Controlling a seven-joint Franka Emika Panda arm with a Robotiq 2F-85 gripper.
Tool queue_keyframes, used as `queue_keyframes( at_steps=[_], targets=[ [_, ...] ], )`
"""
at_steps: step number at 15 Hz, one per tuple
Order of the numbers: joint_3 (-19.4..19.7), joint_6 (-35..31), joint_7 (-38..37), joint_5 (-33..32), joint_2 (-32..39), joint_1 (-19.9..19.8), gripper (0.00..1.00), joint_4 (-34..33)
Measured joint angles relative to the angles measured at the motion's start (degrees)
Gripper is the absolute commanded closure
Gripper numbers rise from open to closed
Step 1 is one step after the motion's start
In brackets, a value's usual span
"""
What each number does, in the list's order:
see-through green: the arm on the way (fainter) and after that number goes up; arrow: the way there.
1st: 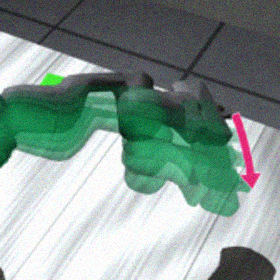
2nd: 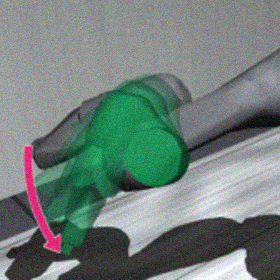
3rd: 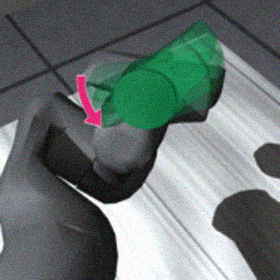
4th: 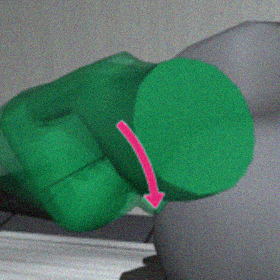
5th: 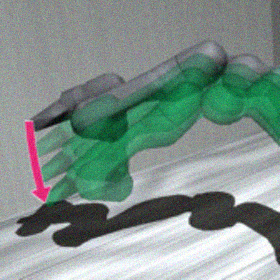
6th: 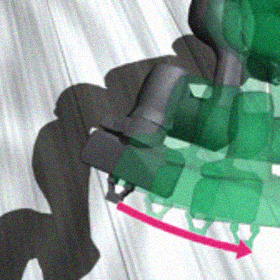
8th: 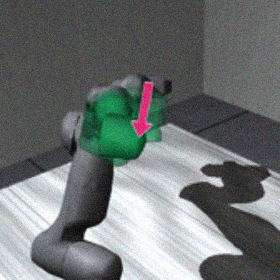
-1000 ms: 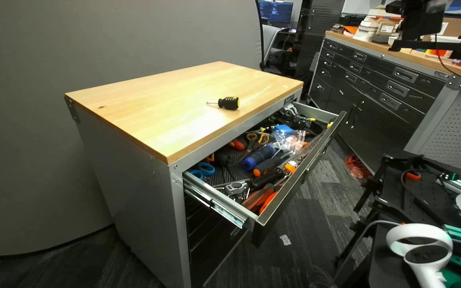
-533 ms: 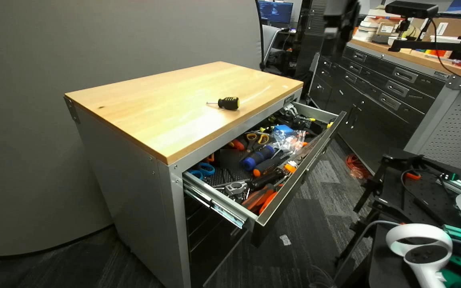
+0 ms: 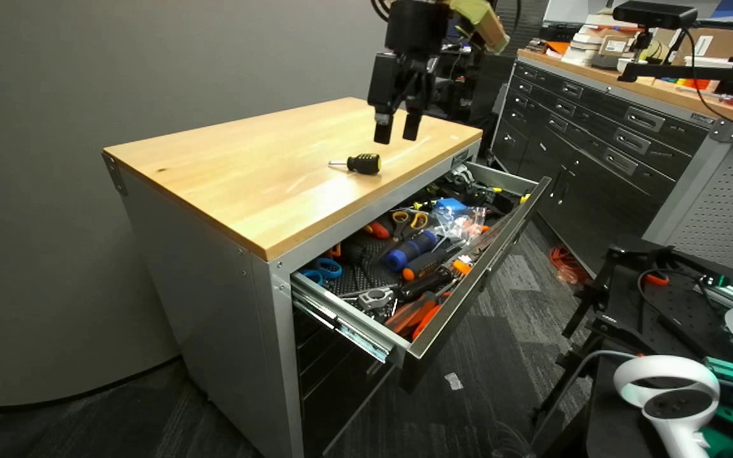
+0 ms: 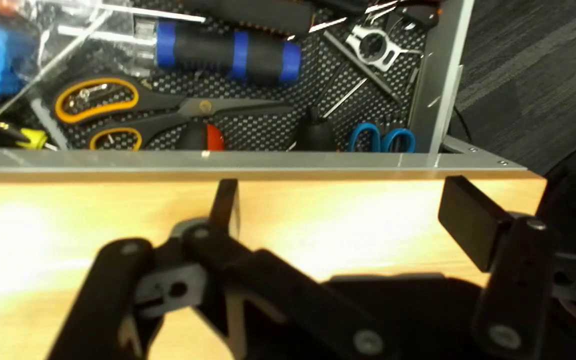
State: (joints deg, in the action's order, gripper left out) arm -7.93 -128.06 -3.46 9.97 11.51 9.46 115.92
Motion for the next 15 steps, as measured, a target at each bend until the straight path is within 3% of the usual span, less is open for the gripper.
queue_keyframes(
  at_steps=[6, 14, 15],
  targets=[
    [1.14, 6.07, -2.41, -15.69, 11.43, 1.25, 0.0, -16.39],
    [1.99, 9.74, -2.54, -16.48, 24.44, 2.21, 0.0, -29.98],
    [2.51, 9.74, -2.68, -16.62, 25.52, 2.46, 0.25, -31.03]
  ],
)
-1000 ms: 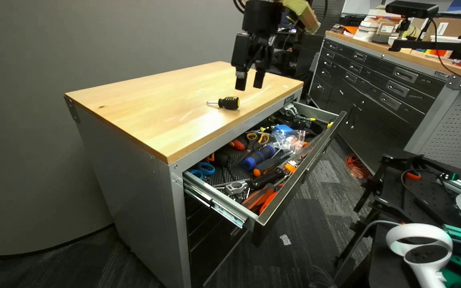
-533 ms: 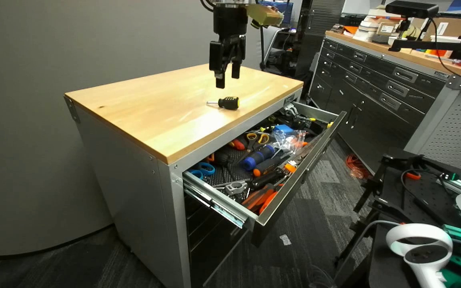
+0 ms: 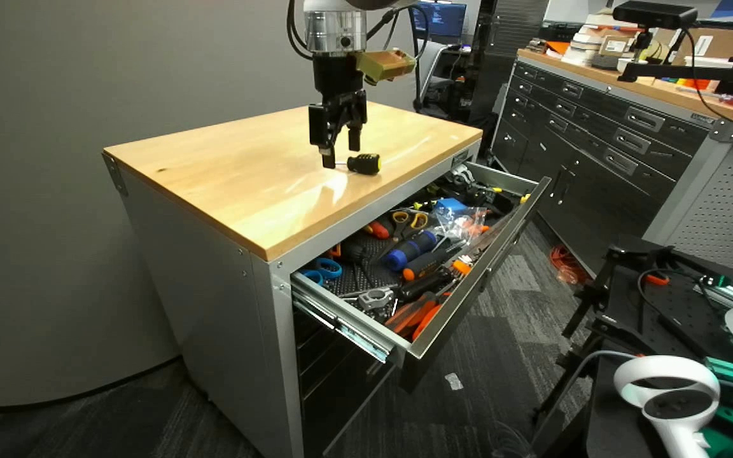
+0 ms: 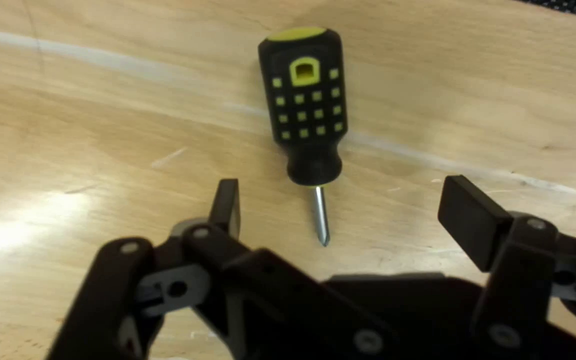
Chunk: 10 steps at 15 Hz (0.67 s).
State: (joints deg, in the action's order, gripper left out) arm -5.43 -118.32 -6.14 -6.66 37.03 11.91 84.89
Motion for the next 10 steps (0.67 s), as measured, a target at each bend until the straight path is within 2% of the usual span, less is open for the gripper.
queue_keyframes(
  at_steps=[1, 2, 3, 8, 10],
  targets=[
    [0.51, 0.02, -0.19, -0.19, 0.91, 0.25, 0.27, -0.93],
    [0.9, 0.5, -0.29, -0.24, 1.6, 0.46, 0.34, -1.67],
    [0.98, 2.25, -0.29, -0.21, 2.22, 0.48, 0.44, -2.45],
    [0.66, 14.63, 0.5, 2.91, 3.05, 0.16, 0.82, -5.68],
    [0.63, 18.05, 0.78, 4.23, 3.05, -0.32, 0.82, -5.96]
  ],
)
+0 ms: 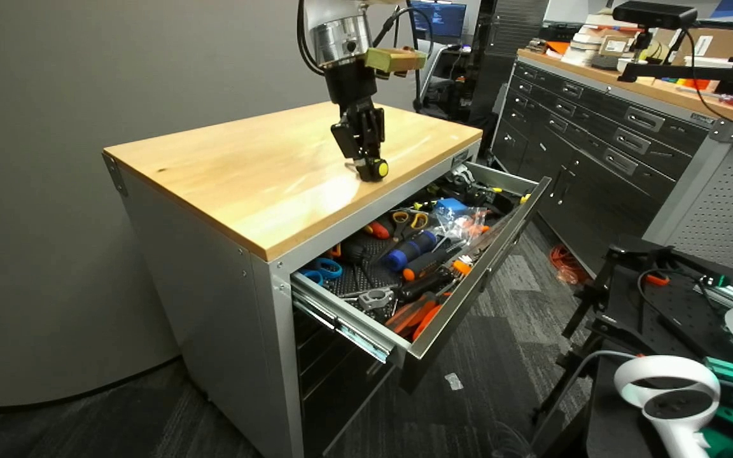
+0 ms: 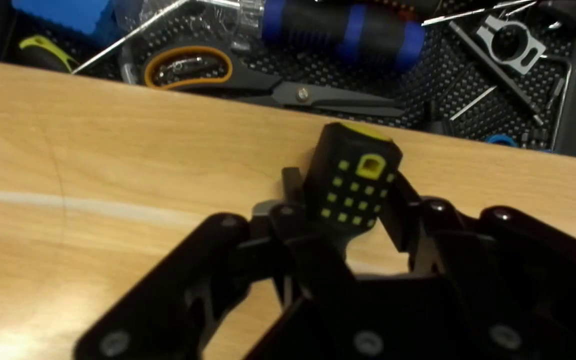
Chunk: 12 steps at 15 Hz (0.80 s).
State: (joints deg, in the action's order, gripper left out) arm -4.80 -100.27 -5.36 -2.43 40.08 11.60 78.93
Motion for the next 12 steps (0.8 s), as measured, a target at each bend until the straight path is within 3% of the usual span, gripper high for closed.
queue_keyframes(
  at_steps=[6, 9, 10, 12],
  targets=[
    [0.03, 0.91, -0.04, 2.64, -0.69, -1.96, 0.82, 1.51],
    [0.16, 0.71, -0.47, 3.06, -4.04, -2.78, 0.81, 7.29],
    [0.19, 0.41, -0.63, 3.58, -5.65, -3.11, 0.36, 10.11],
    [0.21, -1.25, -0.89, 4.77, -8.99, -3.81, 0.34, 15.94]
  ],
)
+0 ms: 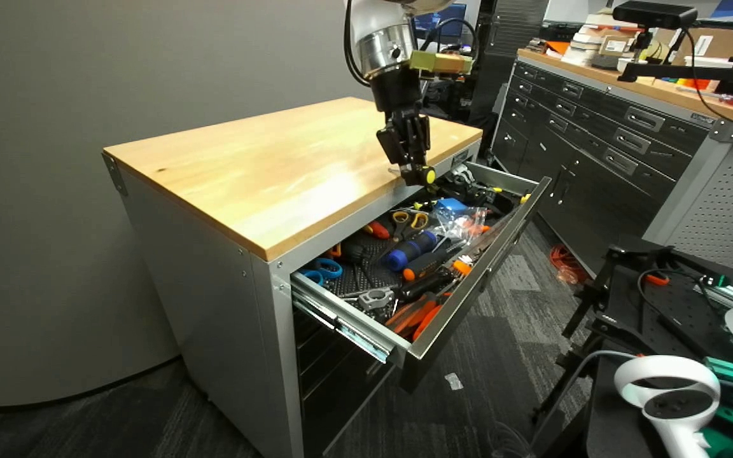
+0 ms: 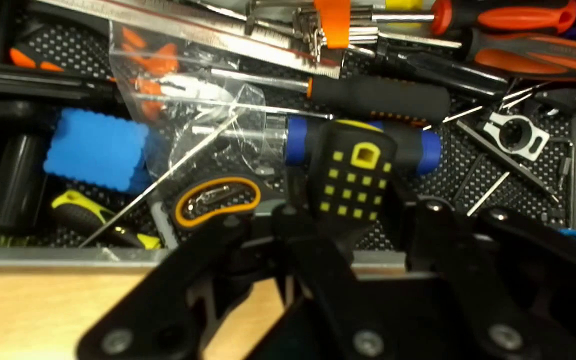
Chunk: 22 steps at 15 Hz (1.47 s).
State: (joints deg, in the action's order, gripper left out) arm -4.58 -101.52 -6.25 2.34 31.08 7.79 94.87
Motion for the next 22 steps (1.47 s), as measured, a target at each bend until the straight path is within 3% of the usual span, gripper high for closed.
queue_keyframes(
  at_steps=[4, 11, 12, 13, 16, 21, 22],
  targets=[
    [-0.11, -4.09, 0.17, 3.81, -7.15, -1.01, 0.03, 12.02],
    [-0.05, -2.55, 1.18, 6.13, -19.37, -2.38, 0.0, 30.98],
    [-0.07, -2.77, 1.19, 6.39, -19.99, -2.39, 0.09, 32.77],
    [-0.16, -3.61, 1.1, 6.6, -20.11, -2.37, 0.26, 34.36],
    [-0.78, -11.88, -0.59, 7.49, -19.36, -1.76, 0.51, 38.8],
    [-2.33, -28.45, -6.35, 8.04, -15.32, 1.02, 0.89, 42.7],
    [-2.44, -30.87, -8.05, 8.03, -15.12, 1.84, 0.92, 43.41]
  ],
)
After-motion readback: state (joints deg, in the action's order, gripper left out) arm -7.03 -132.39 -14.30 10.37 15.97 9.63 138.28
